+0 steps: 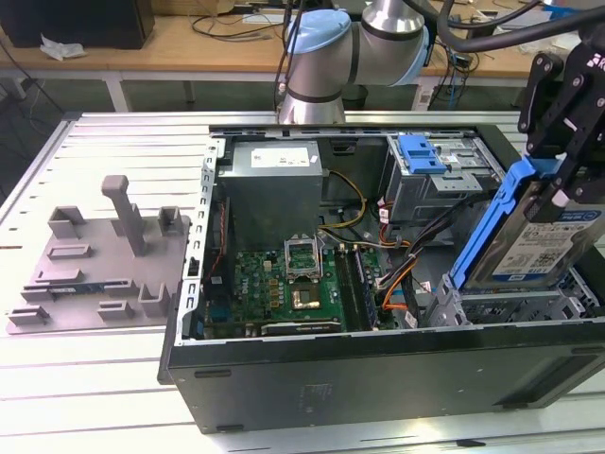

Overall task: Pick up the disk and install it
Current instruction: 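Insert the disk into the insertion slot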

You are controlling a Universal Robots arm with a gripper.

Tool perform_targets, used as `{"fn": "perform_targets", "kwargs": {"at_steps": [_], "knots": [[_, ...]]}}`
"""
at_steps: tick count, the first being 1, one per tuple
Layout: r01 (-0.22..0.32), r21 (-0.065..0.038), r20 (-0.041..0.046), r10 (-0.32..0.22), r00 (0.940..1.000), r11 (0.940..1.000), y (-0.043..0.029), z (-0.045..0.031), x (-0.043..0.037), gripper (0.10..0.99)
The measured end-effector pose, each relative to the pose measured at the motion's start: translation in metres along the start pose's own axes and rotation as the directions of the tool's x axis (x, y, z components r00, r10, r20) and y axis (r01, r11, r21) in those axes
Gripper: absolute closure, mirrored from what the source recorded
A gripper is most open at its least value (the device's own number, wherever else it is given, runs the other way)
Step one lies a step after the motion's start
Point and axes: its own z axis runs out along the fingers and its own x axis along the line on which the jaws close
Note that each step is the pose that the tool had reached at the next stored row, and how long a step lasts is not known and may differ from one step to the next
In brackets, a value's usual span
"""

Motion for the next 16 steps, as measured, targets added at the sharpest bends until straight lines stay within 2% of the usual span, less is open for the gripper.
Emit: {"fn": "perform_targets", "kwargs": {"at_steps": [16], "knots": [[-0.002,0.0,0.0001,0.002,1.0,1.0,-0.0004,0.0063,0.0002,0.718]]}}
